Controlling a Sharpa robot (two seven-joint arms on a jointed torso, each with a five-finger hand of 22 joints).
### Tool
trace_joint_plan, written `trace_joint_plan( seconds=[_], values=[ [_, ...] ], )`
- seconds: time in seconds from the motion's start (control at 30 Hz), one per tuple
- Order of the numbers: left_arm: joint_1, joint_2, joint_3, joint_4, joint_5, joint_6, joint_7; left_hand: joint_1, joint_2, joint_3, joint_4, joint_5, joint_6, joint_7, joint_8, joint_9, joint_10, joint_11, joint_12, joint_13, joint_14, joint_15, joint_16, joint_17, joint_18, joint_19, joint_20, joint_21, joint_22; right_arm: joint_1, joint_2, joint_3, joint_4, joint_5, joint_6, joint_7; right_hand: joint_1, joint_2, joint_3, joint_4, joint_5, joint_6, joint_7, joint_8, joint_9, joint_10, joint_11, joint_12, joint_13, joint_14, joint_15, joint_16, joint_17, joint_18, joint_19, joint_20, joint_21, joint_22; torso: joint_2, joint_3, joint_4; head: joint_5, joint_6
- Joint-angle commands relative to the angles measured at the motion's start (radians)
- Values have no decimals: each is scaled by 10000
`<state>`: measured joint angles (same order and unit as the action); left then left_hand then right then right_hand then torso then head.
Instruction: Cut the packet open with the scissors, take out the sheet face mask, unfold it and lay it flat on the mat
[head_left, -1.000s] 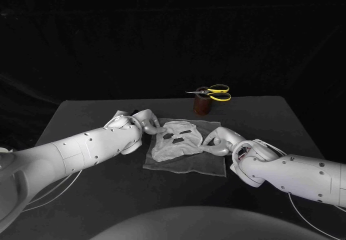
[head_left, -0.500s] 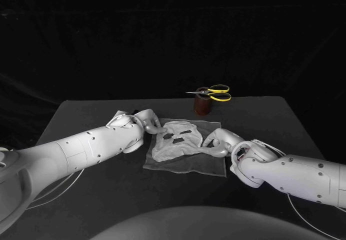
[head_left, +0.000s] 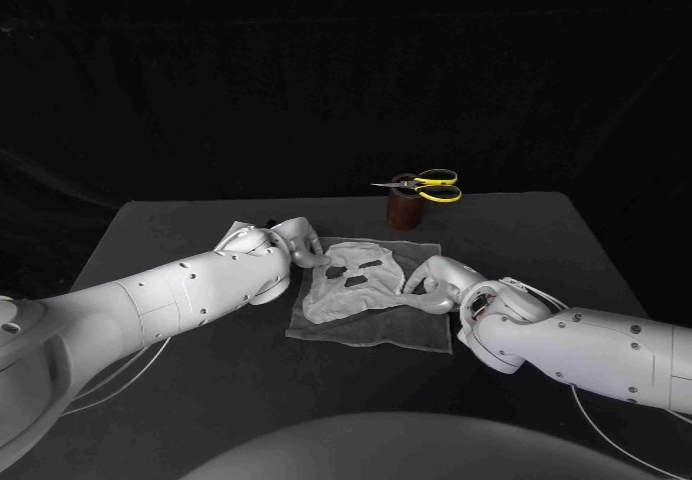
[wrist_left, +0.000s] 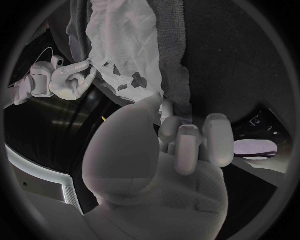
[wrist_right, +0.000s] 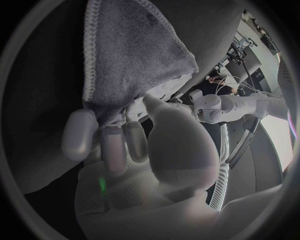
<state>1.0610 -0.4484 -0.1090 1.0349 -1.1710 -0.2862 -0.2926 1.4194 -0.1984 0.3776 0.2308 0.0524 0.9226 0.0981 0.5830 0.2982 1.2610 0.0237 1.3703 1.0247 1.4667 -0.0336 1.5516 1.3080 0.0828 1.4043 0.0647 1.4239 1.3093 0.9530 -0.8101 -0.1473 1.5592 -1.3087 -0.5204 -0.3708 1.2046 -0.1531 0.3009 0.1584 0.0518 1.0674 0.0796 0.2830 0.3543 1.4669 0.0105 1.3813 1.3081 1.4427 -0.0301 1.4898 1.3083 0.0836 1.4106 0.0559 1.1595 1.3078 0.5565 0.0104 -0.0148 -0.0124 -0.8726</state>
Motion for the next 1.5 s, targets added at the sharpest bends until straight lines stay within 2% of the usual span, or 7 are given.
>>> trace_joint_plan(
  seconds=[0.03, 0.07, 0.33, 0.57, 0.77, 1.07, 1.5],
  values=[
    [-73, 143, -61, 0, -273, 496, -80, 156, 18, 72, -125, -35, 116, -57, 57, 5, 174, -50, 114, 206, 912, -70, 65, 2142, -212, 57, -9, 44, 283, -81, 46, -45, -11, -125, 407, -160, 226, 50, 51, -113, 5, 123, -26, 108, 31, 483, -110, 7, 1408, 1026, -304, 8, 1795, 7, -54, -42, -29, 1298, -8, -5, -7, 40, 0],
    [-74, 188, -79, -33, -317, 466, -47, 238, 37, 165, -180, -35, 257, -117, 95, 24, 331, -98, 196, 450, 915, -110, 68, 2152, -221, 84, -34, 70, 322, -88, 55, -47, -25, -144, 405, -157, 373, 102, 92, -168, -2, 173, -62, 161, 44, 487, -141, 13, 1412, 1029, -328, 15, 1803, 6, -49, -59, -23, 1305, -6, -4, -6, 64, 0],
    [-77, 282, -123, -120, -396, 262, 122, 506, 168, 786, -402, -34, 732, -355, 103, 21, 597, -311, 244, 787, 944, -298, 96, 2263, -243, 150, -188, 131, 415, -99, 79, -49, -70, -292, 320, -124, 849, 210, 205, -392, -33, 591, -314, 529, 172, 562, -348, 162, 1507, 1064, -477, 89, 1880, -23, 17, -175, 121, 1380, -12, -4, 9, 24, 0],
    [-77, 276, -133, -129, -348, 167, 261, 511, 176, 1332, -554, -33, 815, -344, 91, 48, 862, -333, 311, 1144, 979, -338, 130, 2394, -265, 202, -257, 178, 491, -100, 82, -49, -76, -376, 165, -96, 1252, 378, 460, -601, -32, 873, -560, 843, 334, 671, -559, 426, 1677, 1089, -644, 138, 1932, -76, 138, -280, 390, 1487, -10, -7, -1, 5, 0],
    [-78, 260, -136, -130, -307, 94, 320, 362, 77, 1747, -686, -35, 818, -327, 154, 132, 999, -322, 317, 1311, 996, -329, 147, 2460, -279, 237, -265, 211, 543, -104, 77, -49, -36, -386, 35, 43, 1461, 397, 742, -767, -30, 965, -644, 1062, 462, 740, -643, 582, 1779, 1104, -725, 173, 1970, -119, 227, -345, 591, 1570, -5, -7, 3, -1, 0],
    [-77, 245, -137, -174, -293, -65, 386, 249, 14, 1973, -774, -35, 809, -322, 203, 191, 1050, -320, 307, 1372, 997, -326, 148, 2464, -284, 252, -266, 225, 566, -112, 19, -49, -102, -558, -251, 50, 1530, 377, 1169, -940, -31, 941, -622, 1262, 593, 810, -634, 781, 1912, 1145, -727, 302, 2102, -188, 369, -381, 935, 1702, -9, -5, 2, 7, 0],
    [-77, 194, -135, -375, -508, -383, 483, 165, -24, 2133, -843, -37, 798, -319, 240, 237, 1077, -318, 296, 1405, 1004, -326, 155, 2491, -294, 280, -267, 250, 606, -112, -169, -49, -301, -1568, 1197, -321, 1476, 240, 1431, -1064, -32, 895, -614, 1389, 678, 832, -626, 841, 1956, 1156, -716, 338, 2138, -211, 407, -381, 1037, 1753, -8, -5, -12, 6, 0]
  ],
)
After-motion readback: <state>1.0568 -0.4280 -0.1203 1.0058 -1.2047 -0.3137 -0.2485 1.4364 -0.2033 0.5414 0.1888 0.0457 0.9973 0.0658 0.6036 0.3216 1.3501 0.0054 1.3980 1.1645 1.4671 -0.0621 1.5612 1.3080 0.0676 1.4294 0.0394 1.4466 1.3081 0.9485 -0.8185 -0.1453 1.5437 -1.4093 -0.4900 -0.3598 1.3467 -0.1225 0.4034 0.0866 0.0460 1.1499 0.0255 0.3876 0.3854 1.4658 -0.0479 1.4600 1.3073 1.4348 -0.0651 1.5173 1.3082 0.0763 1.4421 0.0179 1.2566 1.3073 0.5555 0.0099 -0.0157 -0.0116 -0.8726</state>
